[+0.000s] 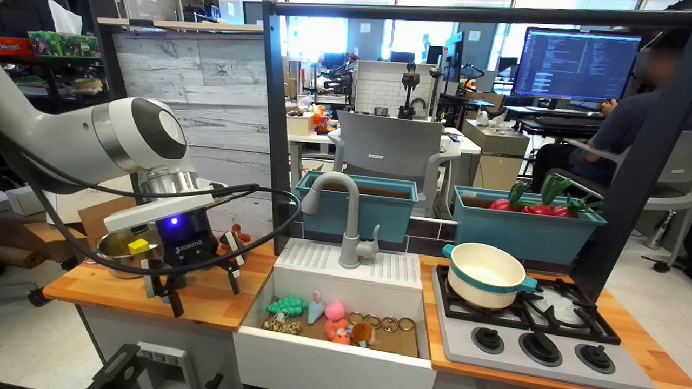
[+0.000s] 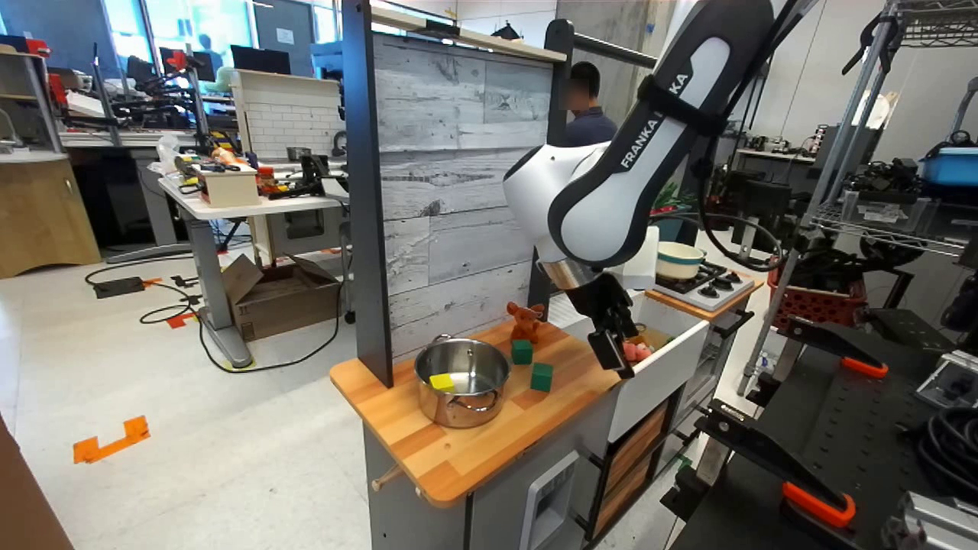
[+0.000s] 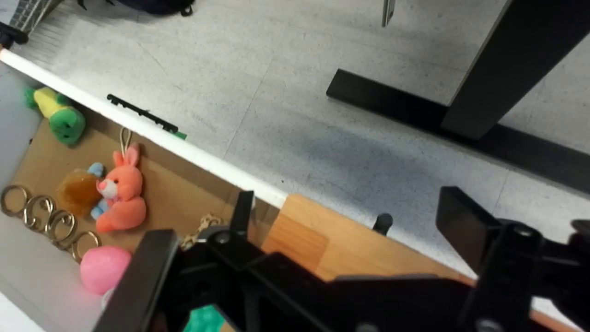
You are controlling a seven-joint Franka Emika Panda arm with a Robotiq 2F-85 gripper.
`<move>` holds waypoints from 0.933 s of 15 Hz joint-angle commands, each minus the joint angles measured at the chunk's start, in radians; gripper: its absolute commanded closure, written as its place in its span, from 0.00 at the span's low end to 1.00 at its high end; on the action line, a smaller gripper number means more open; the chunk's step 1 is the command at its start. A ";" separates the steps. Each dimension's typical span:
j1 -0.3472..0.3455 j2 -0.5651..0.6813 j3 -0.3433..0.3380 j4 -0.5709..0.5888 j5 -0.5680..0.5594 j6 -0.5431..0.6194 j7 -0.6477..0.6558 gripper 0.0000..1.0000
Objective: Pick up the green block at the front of the counter and put it in the sink
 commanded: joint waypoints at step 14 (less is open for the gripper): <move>-0.139 -0.187 0.157 -0.306 0.055 0.412 -0.348 0.00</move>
